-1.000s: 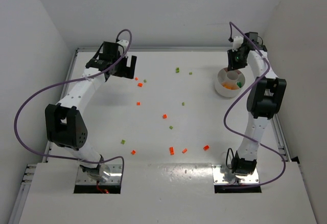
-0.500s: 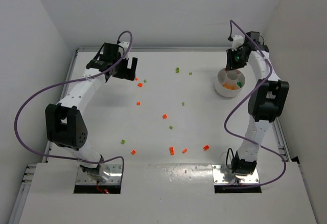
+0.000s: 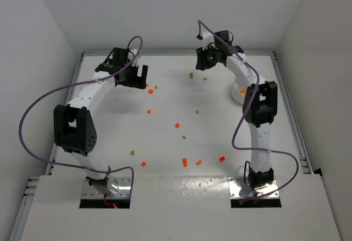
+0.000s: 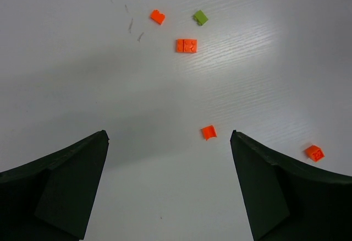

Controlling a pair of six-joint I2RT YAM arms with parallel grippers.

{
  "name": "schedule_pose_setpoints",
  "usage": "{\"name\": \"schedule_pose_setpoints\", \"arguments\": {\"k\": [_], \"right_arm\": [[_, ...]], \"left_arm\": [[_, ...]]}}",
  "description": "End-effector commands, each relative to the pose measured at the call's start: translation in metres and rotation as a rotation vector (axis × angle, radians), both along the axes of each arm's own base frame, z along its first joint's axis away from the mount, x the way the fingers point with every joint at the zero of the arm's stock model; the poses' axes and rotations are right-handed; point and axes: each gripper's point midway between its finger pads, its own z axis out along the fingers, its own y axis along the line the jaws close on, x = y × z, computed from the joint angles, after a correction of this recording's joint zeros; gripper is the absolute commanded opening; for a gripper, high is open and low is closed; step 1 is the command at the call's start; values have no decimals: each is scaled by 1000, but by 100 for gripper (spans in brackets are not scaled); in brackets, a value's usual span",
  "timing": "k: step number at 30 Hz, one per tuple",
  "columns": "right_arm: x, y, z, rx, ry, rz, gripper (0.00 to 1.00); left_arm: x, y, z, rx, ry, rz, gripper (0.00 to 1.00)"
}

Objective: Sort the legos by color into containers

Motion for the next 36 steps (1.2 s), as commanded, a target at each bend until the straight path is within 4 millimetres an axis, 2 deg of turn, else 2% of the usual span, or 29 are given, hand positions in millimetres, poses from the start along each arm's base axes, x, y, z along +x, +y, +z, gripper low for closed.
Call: {"name": "schedule_pose_setpoints", "arguments": {"k": [1,2,3,4,5,8,12,13,14,15,17,21,22,23,24,25,26,27,29,32,33,36], "right_arm": [[23,19,-7,11,-29,-39,34],[29,21,-21,-5,-24,-62,35],[28,30,-27,-5,-23,-49,37],[37,28,-27,-6,-50,-72,38],[41,28,-30,-5,-58,-89,39],[51,29,-48,-1,-55,-107,44],[60,31,-69,11,-33,-137,45],[64,36,-73,9,-43,-135,45],[65,33,-80,-1,-33,-156,45],[67,34,-80,0,-37,-156,45],[70,37,-84,-18,-50,-169,45],[67,47,-102,-34,-31,-171,48],[71,46,-96,-33,-52,-179,50],[71,46,-103,-37,-42,-179,50],[71,52,-99,-38,-54,-176,50],[72,52,-105,-39,-51,-176,51],[75,51,-101,-41,-64,-184,51],[75,50,-107,-45,-53,-197,52],[79,51,-102,-37,-70,-197,54],[79,49,-114,-50,-62,-206,54],[82,48,-111,-52,-73,-215,54],[82,46,-117,-68,-71,-217,54]], "left_arm": [[11,16,14,-46,-8,56,100],[14,21,17,-48,-17,66,100],[11,24,12,-49,15,72,100],[13,32,5,-53,32,97,100],[13,34,8,-60,34,100,100],[15,42,0,-88,59,120,100],[16,42,-8,-86,77,120,100],[16,42,-12,-91,88,128,100],[18,42,-8,-92,79,127,100],[18,42,-13,-91,90,128,100],[21,42,-9,-92,79,127,100],[19,42,-19,-88,110,129,100],[19,42,-19,-88,110,129,100],[19,42,-19,-88,110,129,100],[19,42,-19,-88,110,129,100],[19,42,-19,-88,110,129,100],[19,42,-19,-88,110,129,100],[20,46,-19,-89,109,138,100],[20,46,-19,-89,109,138,100],[20,46,-24,-88,120,139,100],[20,46,-24,-88,120,139,100],[22,45,-25,-93,122,146,100]]}}
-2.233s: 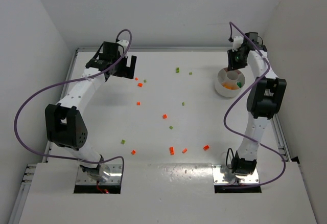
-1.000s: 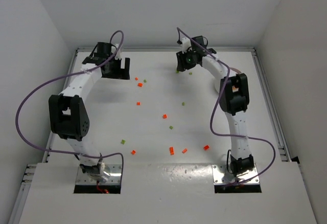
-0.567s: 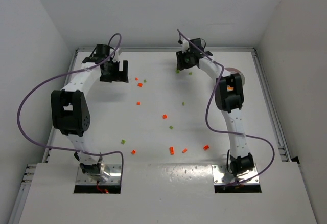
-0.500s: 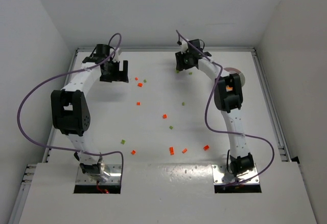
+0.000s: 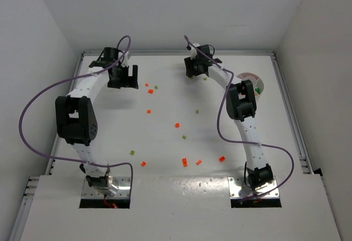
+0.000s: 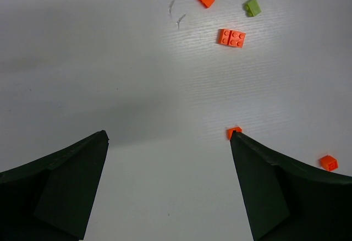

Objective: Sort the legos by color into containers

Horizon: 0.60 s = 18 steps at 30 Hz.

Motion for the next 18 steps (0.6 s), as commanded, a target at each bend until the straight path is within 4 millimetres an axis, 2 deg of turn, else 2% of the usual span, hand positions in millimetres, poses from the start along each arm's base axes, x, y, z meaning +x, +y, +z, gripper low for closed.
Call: {"name": "schedule_pose_setpoints", "arguments": {"k": [1,4,10,11,12,13,15,17,18], "right_arm": [[19,-1,19,3,-79,-36,54],[17,-4,9,-10,-64,-44,48],[14,-1,5,-6,-55,-19,30],[14,1,11,5,-61,-10,27],[12,0,7,-5,-54,-3,25],[12,2,16,7,-65,7,22],[2,3,13,6,-33,29,18],[-9,3,24,9,-23,52,12],[-13,-3,27,6,-13,56,11]], "left_arm": [[13,-1,12,-24,-33,17,100],[13,-1,12,-24,-33,17,100],[13,-1,12,-24,-33,17,100],[13,-1,12,-24,-33,17,100],[13,-1,12,-24,-33,17,100],[13,-1,12,-24,-33,17,100],[13,-1,12,-24,-33,17,100],[13,-1,12,-24,-33,17,100],[13,-1,12,-24,-33,17,100]]}}
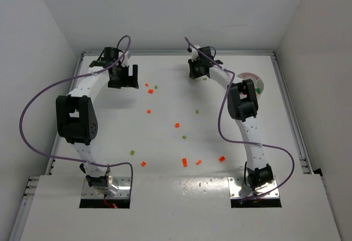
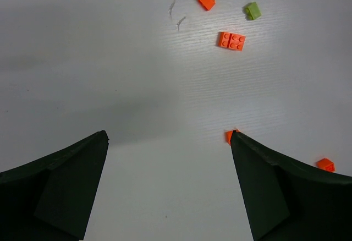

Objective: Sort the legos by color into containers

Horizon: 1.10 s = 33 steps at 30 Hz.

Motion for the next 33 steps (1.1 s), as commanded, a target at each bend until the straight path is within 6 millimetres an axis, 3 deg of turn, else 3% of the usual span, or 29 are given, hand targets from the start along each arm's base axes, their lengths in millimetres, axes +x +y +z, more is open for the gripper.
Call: {"name": "schedule_pose_setpoints", "arguments": {"k": [1,2,4,5,6,7,12,17,22,26,28,29,33], "right_arm": [[-23,-1,30,27,24,58,10],[-29,-3,50,25,6,65,10],[-38,-8,64,27,-6,89,8],[-52,-13,57,14,14,96,8],[-56,-12,86,27,-33,111,8],[-70,-14,85,24,-17,138,8],[-94,-15,136,22,-65,209,6],[-103,-61,168,-128,-88,226,5],[-119,-129,180,-240,-14,158,5],[-133,-170,179,-336,16,183,7],[-142,-182,174,-359,56,201,10],[-141,-187,180,-368,51,203,10],[-141,-203,167,-387,105,231,10]], "left_arm": [[10,-1,13,-15,-37,3,100],[9,-3,14,-25,-37,-4,100],[9,-5,18,-34,-47,-11,100],[7,-5,15,-34,-38,-11,100],[7,-5,15,-34,-38,-11,100],[4,-6,16,-42,-37,-17,100],[2,-9,23,-58,-57,-28,100],[-2,-13,36,-75,-83,-41,100],[-6,-16,42,-91,-108,-54,100],[-7,-19,43,-108,-108,-67,100],[-7,-19,43,-108,-108,-67,100],[-5,-21,48,-117,-118,-74,100],[-2,-23,48,-129,-117,-73,100]]}}
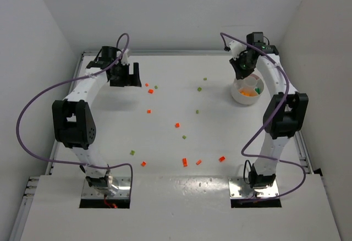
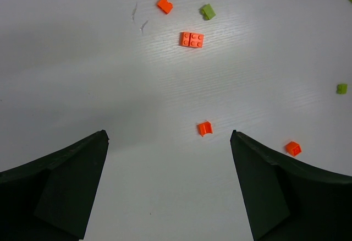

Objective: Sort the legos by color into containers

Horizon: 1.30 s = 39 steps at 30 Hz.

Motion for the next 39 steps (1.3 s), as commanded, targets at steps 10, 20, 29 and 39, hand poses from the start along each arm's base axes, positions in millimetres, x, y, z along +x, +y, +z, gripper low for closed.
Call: {"name": "schedule_pose_setpoints", "arguments": {"k": [10,20,29,39], "right_arm": [[7,-14,-11,-76,64,115,10],[25,-24,-19,-110,49,99,37],[32,1,12,-32,-24,147,48],[-3,100,0,219,113,398,42]], "left_arm": [[6,-2,24,-26,-68,-1,100],[4,-1,20,-18,-60,5,100],[5,-2,13,-25,-41,-1,100],[6,-6,12,-25,-41,-10,100]]}}
